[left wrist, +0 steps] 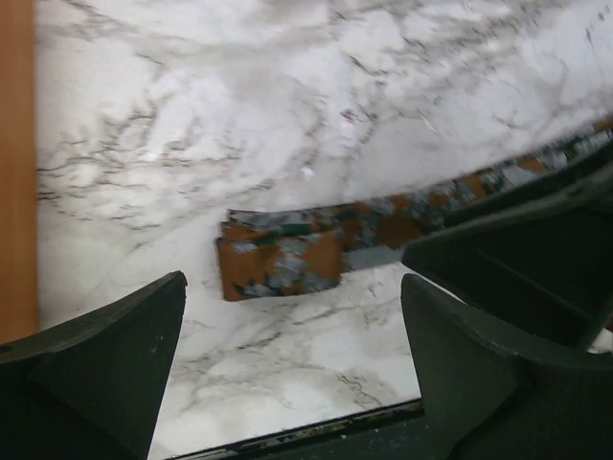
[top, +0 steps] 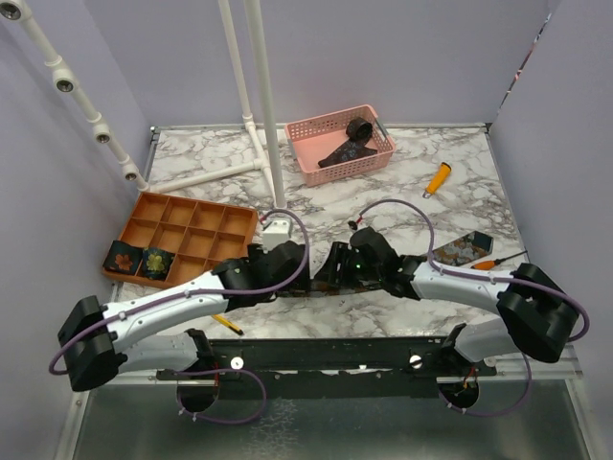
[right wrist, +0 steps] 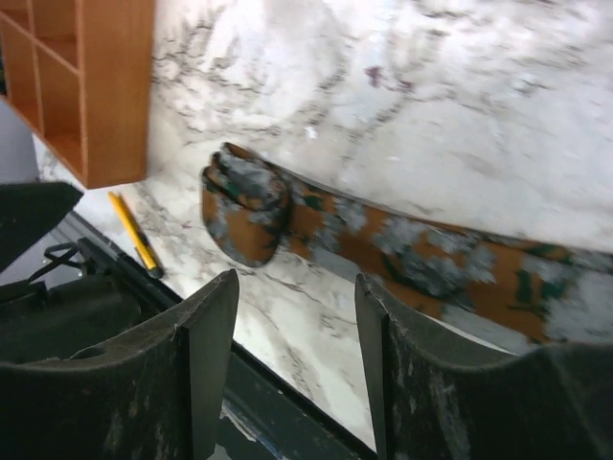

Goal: Roll the ties
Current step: Roll the tie at the center of the board.

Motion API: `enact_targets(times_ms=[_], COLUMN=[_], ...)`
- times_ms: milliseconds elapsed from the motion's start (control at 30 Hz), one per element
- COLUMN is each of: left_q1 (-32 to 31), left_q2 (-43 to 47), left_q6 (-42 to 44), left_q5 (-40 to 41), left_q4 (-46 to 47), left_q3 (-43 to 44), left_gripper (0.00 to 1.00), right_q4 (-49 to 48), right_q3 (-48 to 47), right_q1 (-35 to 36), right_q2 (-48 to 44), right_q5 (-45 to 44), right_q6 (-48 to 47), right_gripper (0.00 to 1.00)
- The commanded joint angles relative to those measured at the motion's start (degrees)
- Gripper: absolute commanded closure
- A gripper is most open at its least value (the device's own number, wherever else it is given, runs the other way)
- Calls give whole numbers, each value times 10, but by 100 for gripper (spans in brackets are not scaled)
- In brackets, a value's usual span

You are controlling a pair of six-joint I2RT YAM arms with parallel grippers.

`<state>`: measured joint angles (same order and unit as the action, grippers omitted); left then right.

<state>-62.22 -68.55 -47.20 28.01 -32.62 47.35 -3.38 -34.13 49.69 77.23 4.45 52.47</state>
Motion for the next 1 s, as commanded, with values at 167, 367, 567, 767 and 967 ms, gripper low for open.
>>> enact_targets(times_ms=[167, 367, 567, 767, 967], left_q1=[160, 178, 183, 183, 183], left_q2=[143, 143, 133, 113, 102], left_q6=[21, 22, 23, 14, 16], left_q5=[-135, -169, -187, -211, -236], left_q4=[100, 129, 146, 175, 206], left_q3=[-149, -179, -191, -209, -223], left_gripper=[10, 13, 17, 20, 22], right_q4=[6, 29, 54, 50, 39], right_q3=[-118, -130, -117, -99, -79], right_q1=[31, 32, 32, 31, 24], right_q2=[129, 162, 170, 176, 173], right_q5=[64, 47, 18, 2, 4], right_q6=[-49, -47, -44, -46, -46], right_gripper=[45, 51, 61, 66, 69])
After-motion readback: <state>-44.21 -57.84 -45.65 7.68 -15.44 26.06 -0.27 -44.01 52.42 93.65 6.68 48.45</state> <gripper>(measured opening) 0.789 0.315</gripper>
